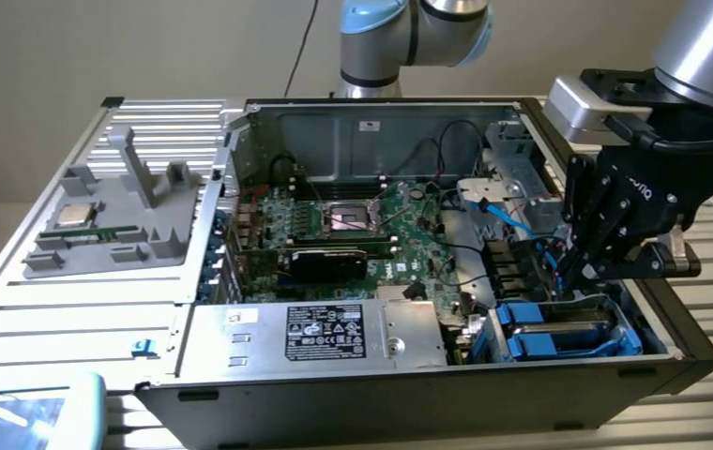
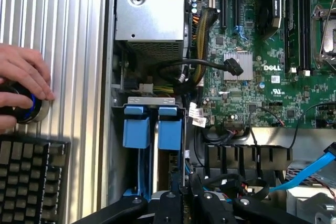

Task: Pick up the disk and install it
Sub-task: 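Insert the first disk wire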

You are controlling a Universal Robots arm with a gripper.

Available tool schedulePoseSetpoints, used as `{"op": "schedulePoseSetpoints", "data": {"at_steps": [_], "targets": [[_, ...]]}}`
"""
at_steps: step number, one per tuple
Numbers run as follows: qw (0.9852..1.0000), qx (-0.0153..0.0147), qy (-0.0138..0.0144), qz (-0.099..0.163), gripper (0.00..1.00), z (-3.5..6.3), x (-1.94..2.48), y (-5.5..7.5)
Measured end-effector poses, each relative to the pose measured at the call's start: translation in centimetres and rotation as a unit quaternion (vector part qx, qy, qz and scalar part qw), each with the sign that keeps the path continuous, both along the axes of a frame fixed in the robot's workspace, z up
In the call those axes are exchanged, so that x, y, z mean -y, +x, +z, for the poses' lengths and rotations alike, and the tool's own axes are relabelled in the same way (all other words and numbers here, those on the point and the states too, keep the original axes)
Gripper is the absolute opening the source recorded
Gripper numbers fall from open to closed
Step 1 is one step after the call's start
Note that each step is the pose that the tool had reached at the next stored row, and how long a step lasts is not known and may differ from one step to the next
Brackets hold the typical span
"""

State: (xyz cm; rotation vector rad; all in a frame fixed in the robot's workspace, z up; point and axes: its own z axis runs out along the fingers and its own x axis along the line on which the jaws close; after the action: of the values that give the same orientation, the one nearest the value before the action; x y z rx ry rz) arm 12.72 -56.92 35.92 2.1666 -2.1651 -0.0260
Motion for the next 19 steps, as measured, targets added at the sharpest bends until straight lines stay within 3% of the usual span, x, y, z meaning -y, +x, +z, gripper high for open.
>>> {"op": "schedulePoseSetpoints", "data": {"at_steps": [2,7,16,19], "targets": [[1.0,-0.0001,0.0,0.0,0.16,-0.01,0.03,0.03],[1.0,-0.0001,0.0006,-0.001,0.16,-0.04,0.59,0.19],[1.0,0.0003,0.0007,-0.005,0.16,-0.32,0.63,0.43],[1.0,0.0019,0.0006,-0.005,0.16,-0.47,0.66,0.44]]}}
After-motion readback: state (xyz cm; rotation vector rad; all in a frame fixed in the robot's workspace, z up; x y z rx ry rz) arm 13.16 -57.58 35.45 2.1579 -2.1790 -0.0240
